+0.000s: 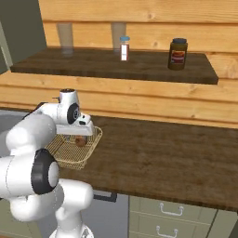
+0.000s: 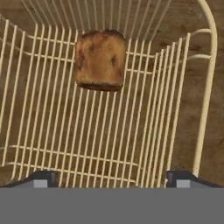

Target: Open the cabinet, pick up the bread from the cabinet and place it in the basket. Then move the basket to the dining counter.

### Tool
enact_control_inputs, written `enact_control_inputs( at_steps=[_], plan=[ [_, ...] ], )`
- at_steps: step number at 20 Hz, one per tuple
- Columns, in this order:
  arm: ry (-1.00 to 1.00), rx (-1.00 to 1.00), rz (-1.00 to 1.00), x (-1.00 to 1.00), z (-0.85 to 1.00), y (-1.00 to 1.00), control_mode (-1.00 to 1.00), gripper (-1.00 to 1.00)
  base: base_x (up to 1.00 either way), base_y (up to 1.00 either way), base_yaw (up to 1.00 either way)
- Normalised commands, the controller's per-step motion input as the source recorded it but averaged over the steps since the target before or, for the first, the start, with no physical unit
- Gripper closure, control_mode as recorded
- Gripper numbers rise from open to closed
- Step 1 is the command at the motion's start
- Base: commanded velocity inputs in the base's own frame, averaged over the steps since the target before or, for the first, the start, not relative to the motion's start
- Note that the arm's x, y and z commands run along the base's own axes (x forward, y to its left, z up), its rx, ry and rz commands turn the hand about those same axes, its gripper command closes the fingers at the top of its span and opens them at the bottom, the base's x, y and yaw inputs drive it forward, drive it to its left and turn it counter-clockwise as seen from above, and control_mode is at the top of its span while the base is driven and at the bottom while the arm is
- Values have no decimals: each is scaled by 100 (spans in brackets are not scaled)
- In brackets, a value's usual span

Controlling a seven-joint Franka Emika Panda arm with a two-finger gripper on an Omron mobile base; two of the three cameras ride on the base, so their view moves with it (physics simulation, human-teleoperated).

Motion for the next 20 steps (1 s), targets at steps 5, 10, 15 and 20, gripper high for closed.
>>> enact_control_inputs(
  at_steps=[5,10,15,20],
  plan=[
    [-26,13,0,-50,67,-82,-100,-100,0,0,0],
    [-11,40,0,-21,45,-92,-100,-100,0,0,0],
    [-13,48,3,-3,0,-44,-100,-100,0,0,0],
    [-10,42,6,0,-4,-7,-100,-100,0,0,0]
  ],
)
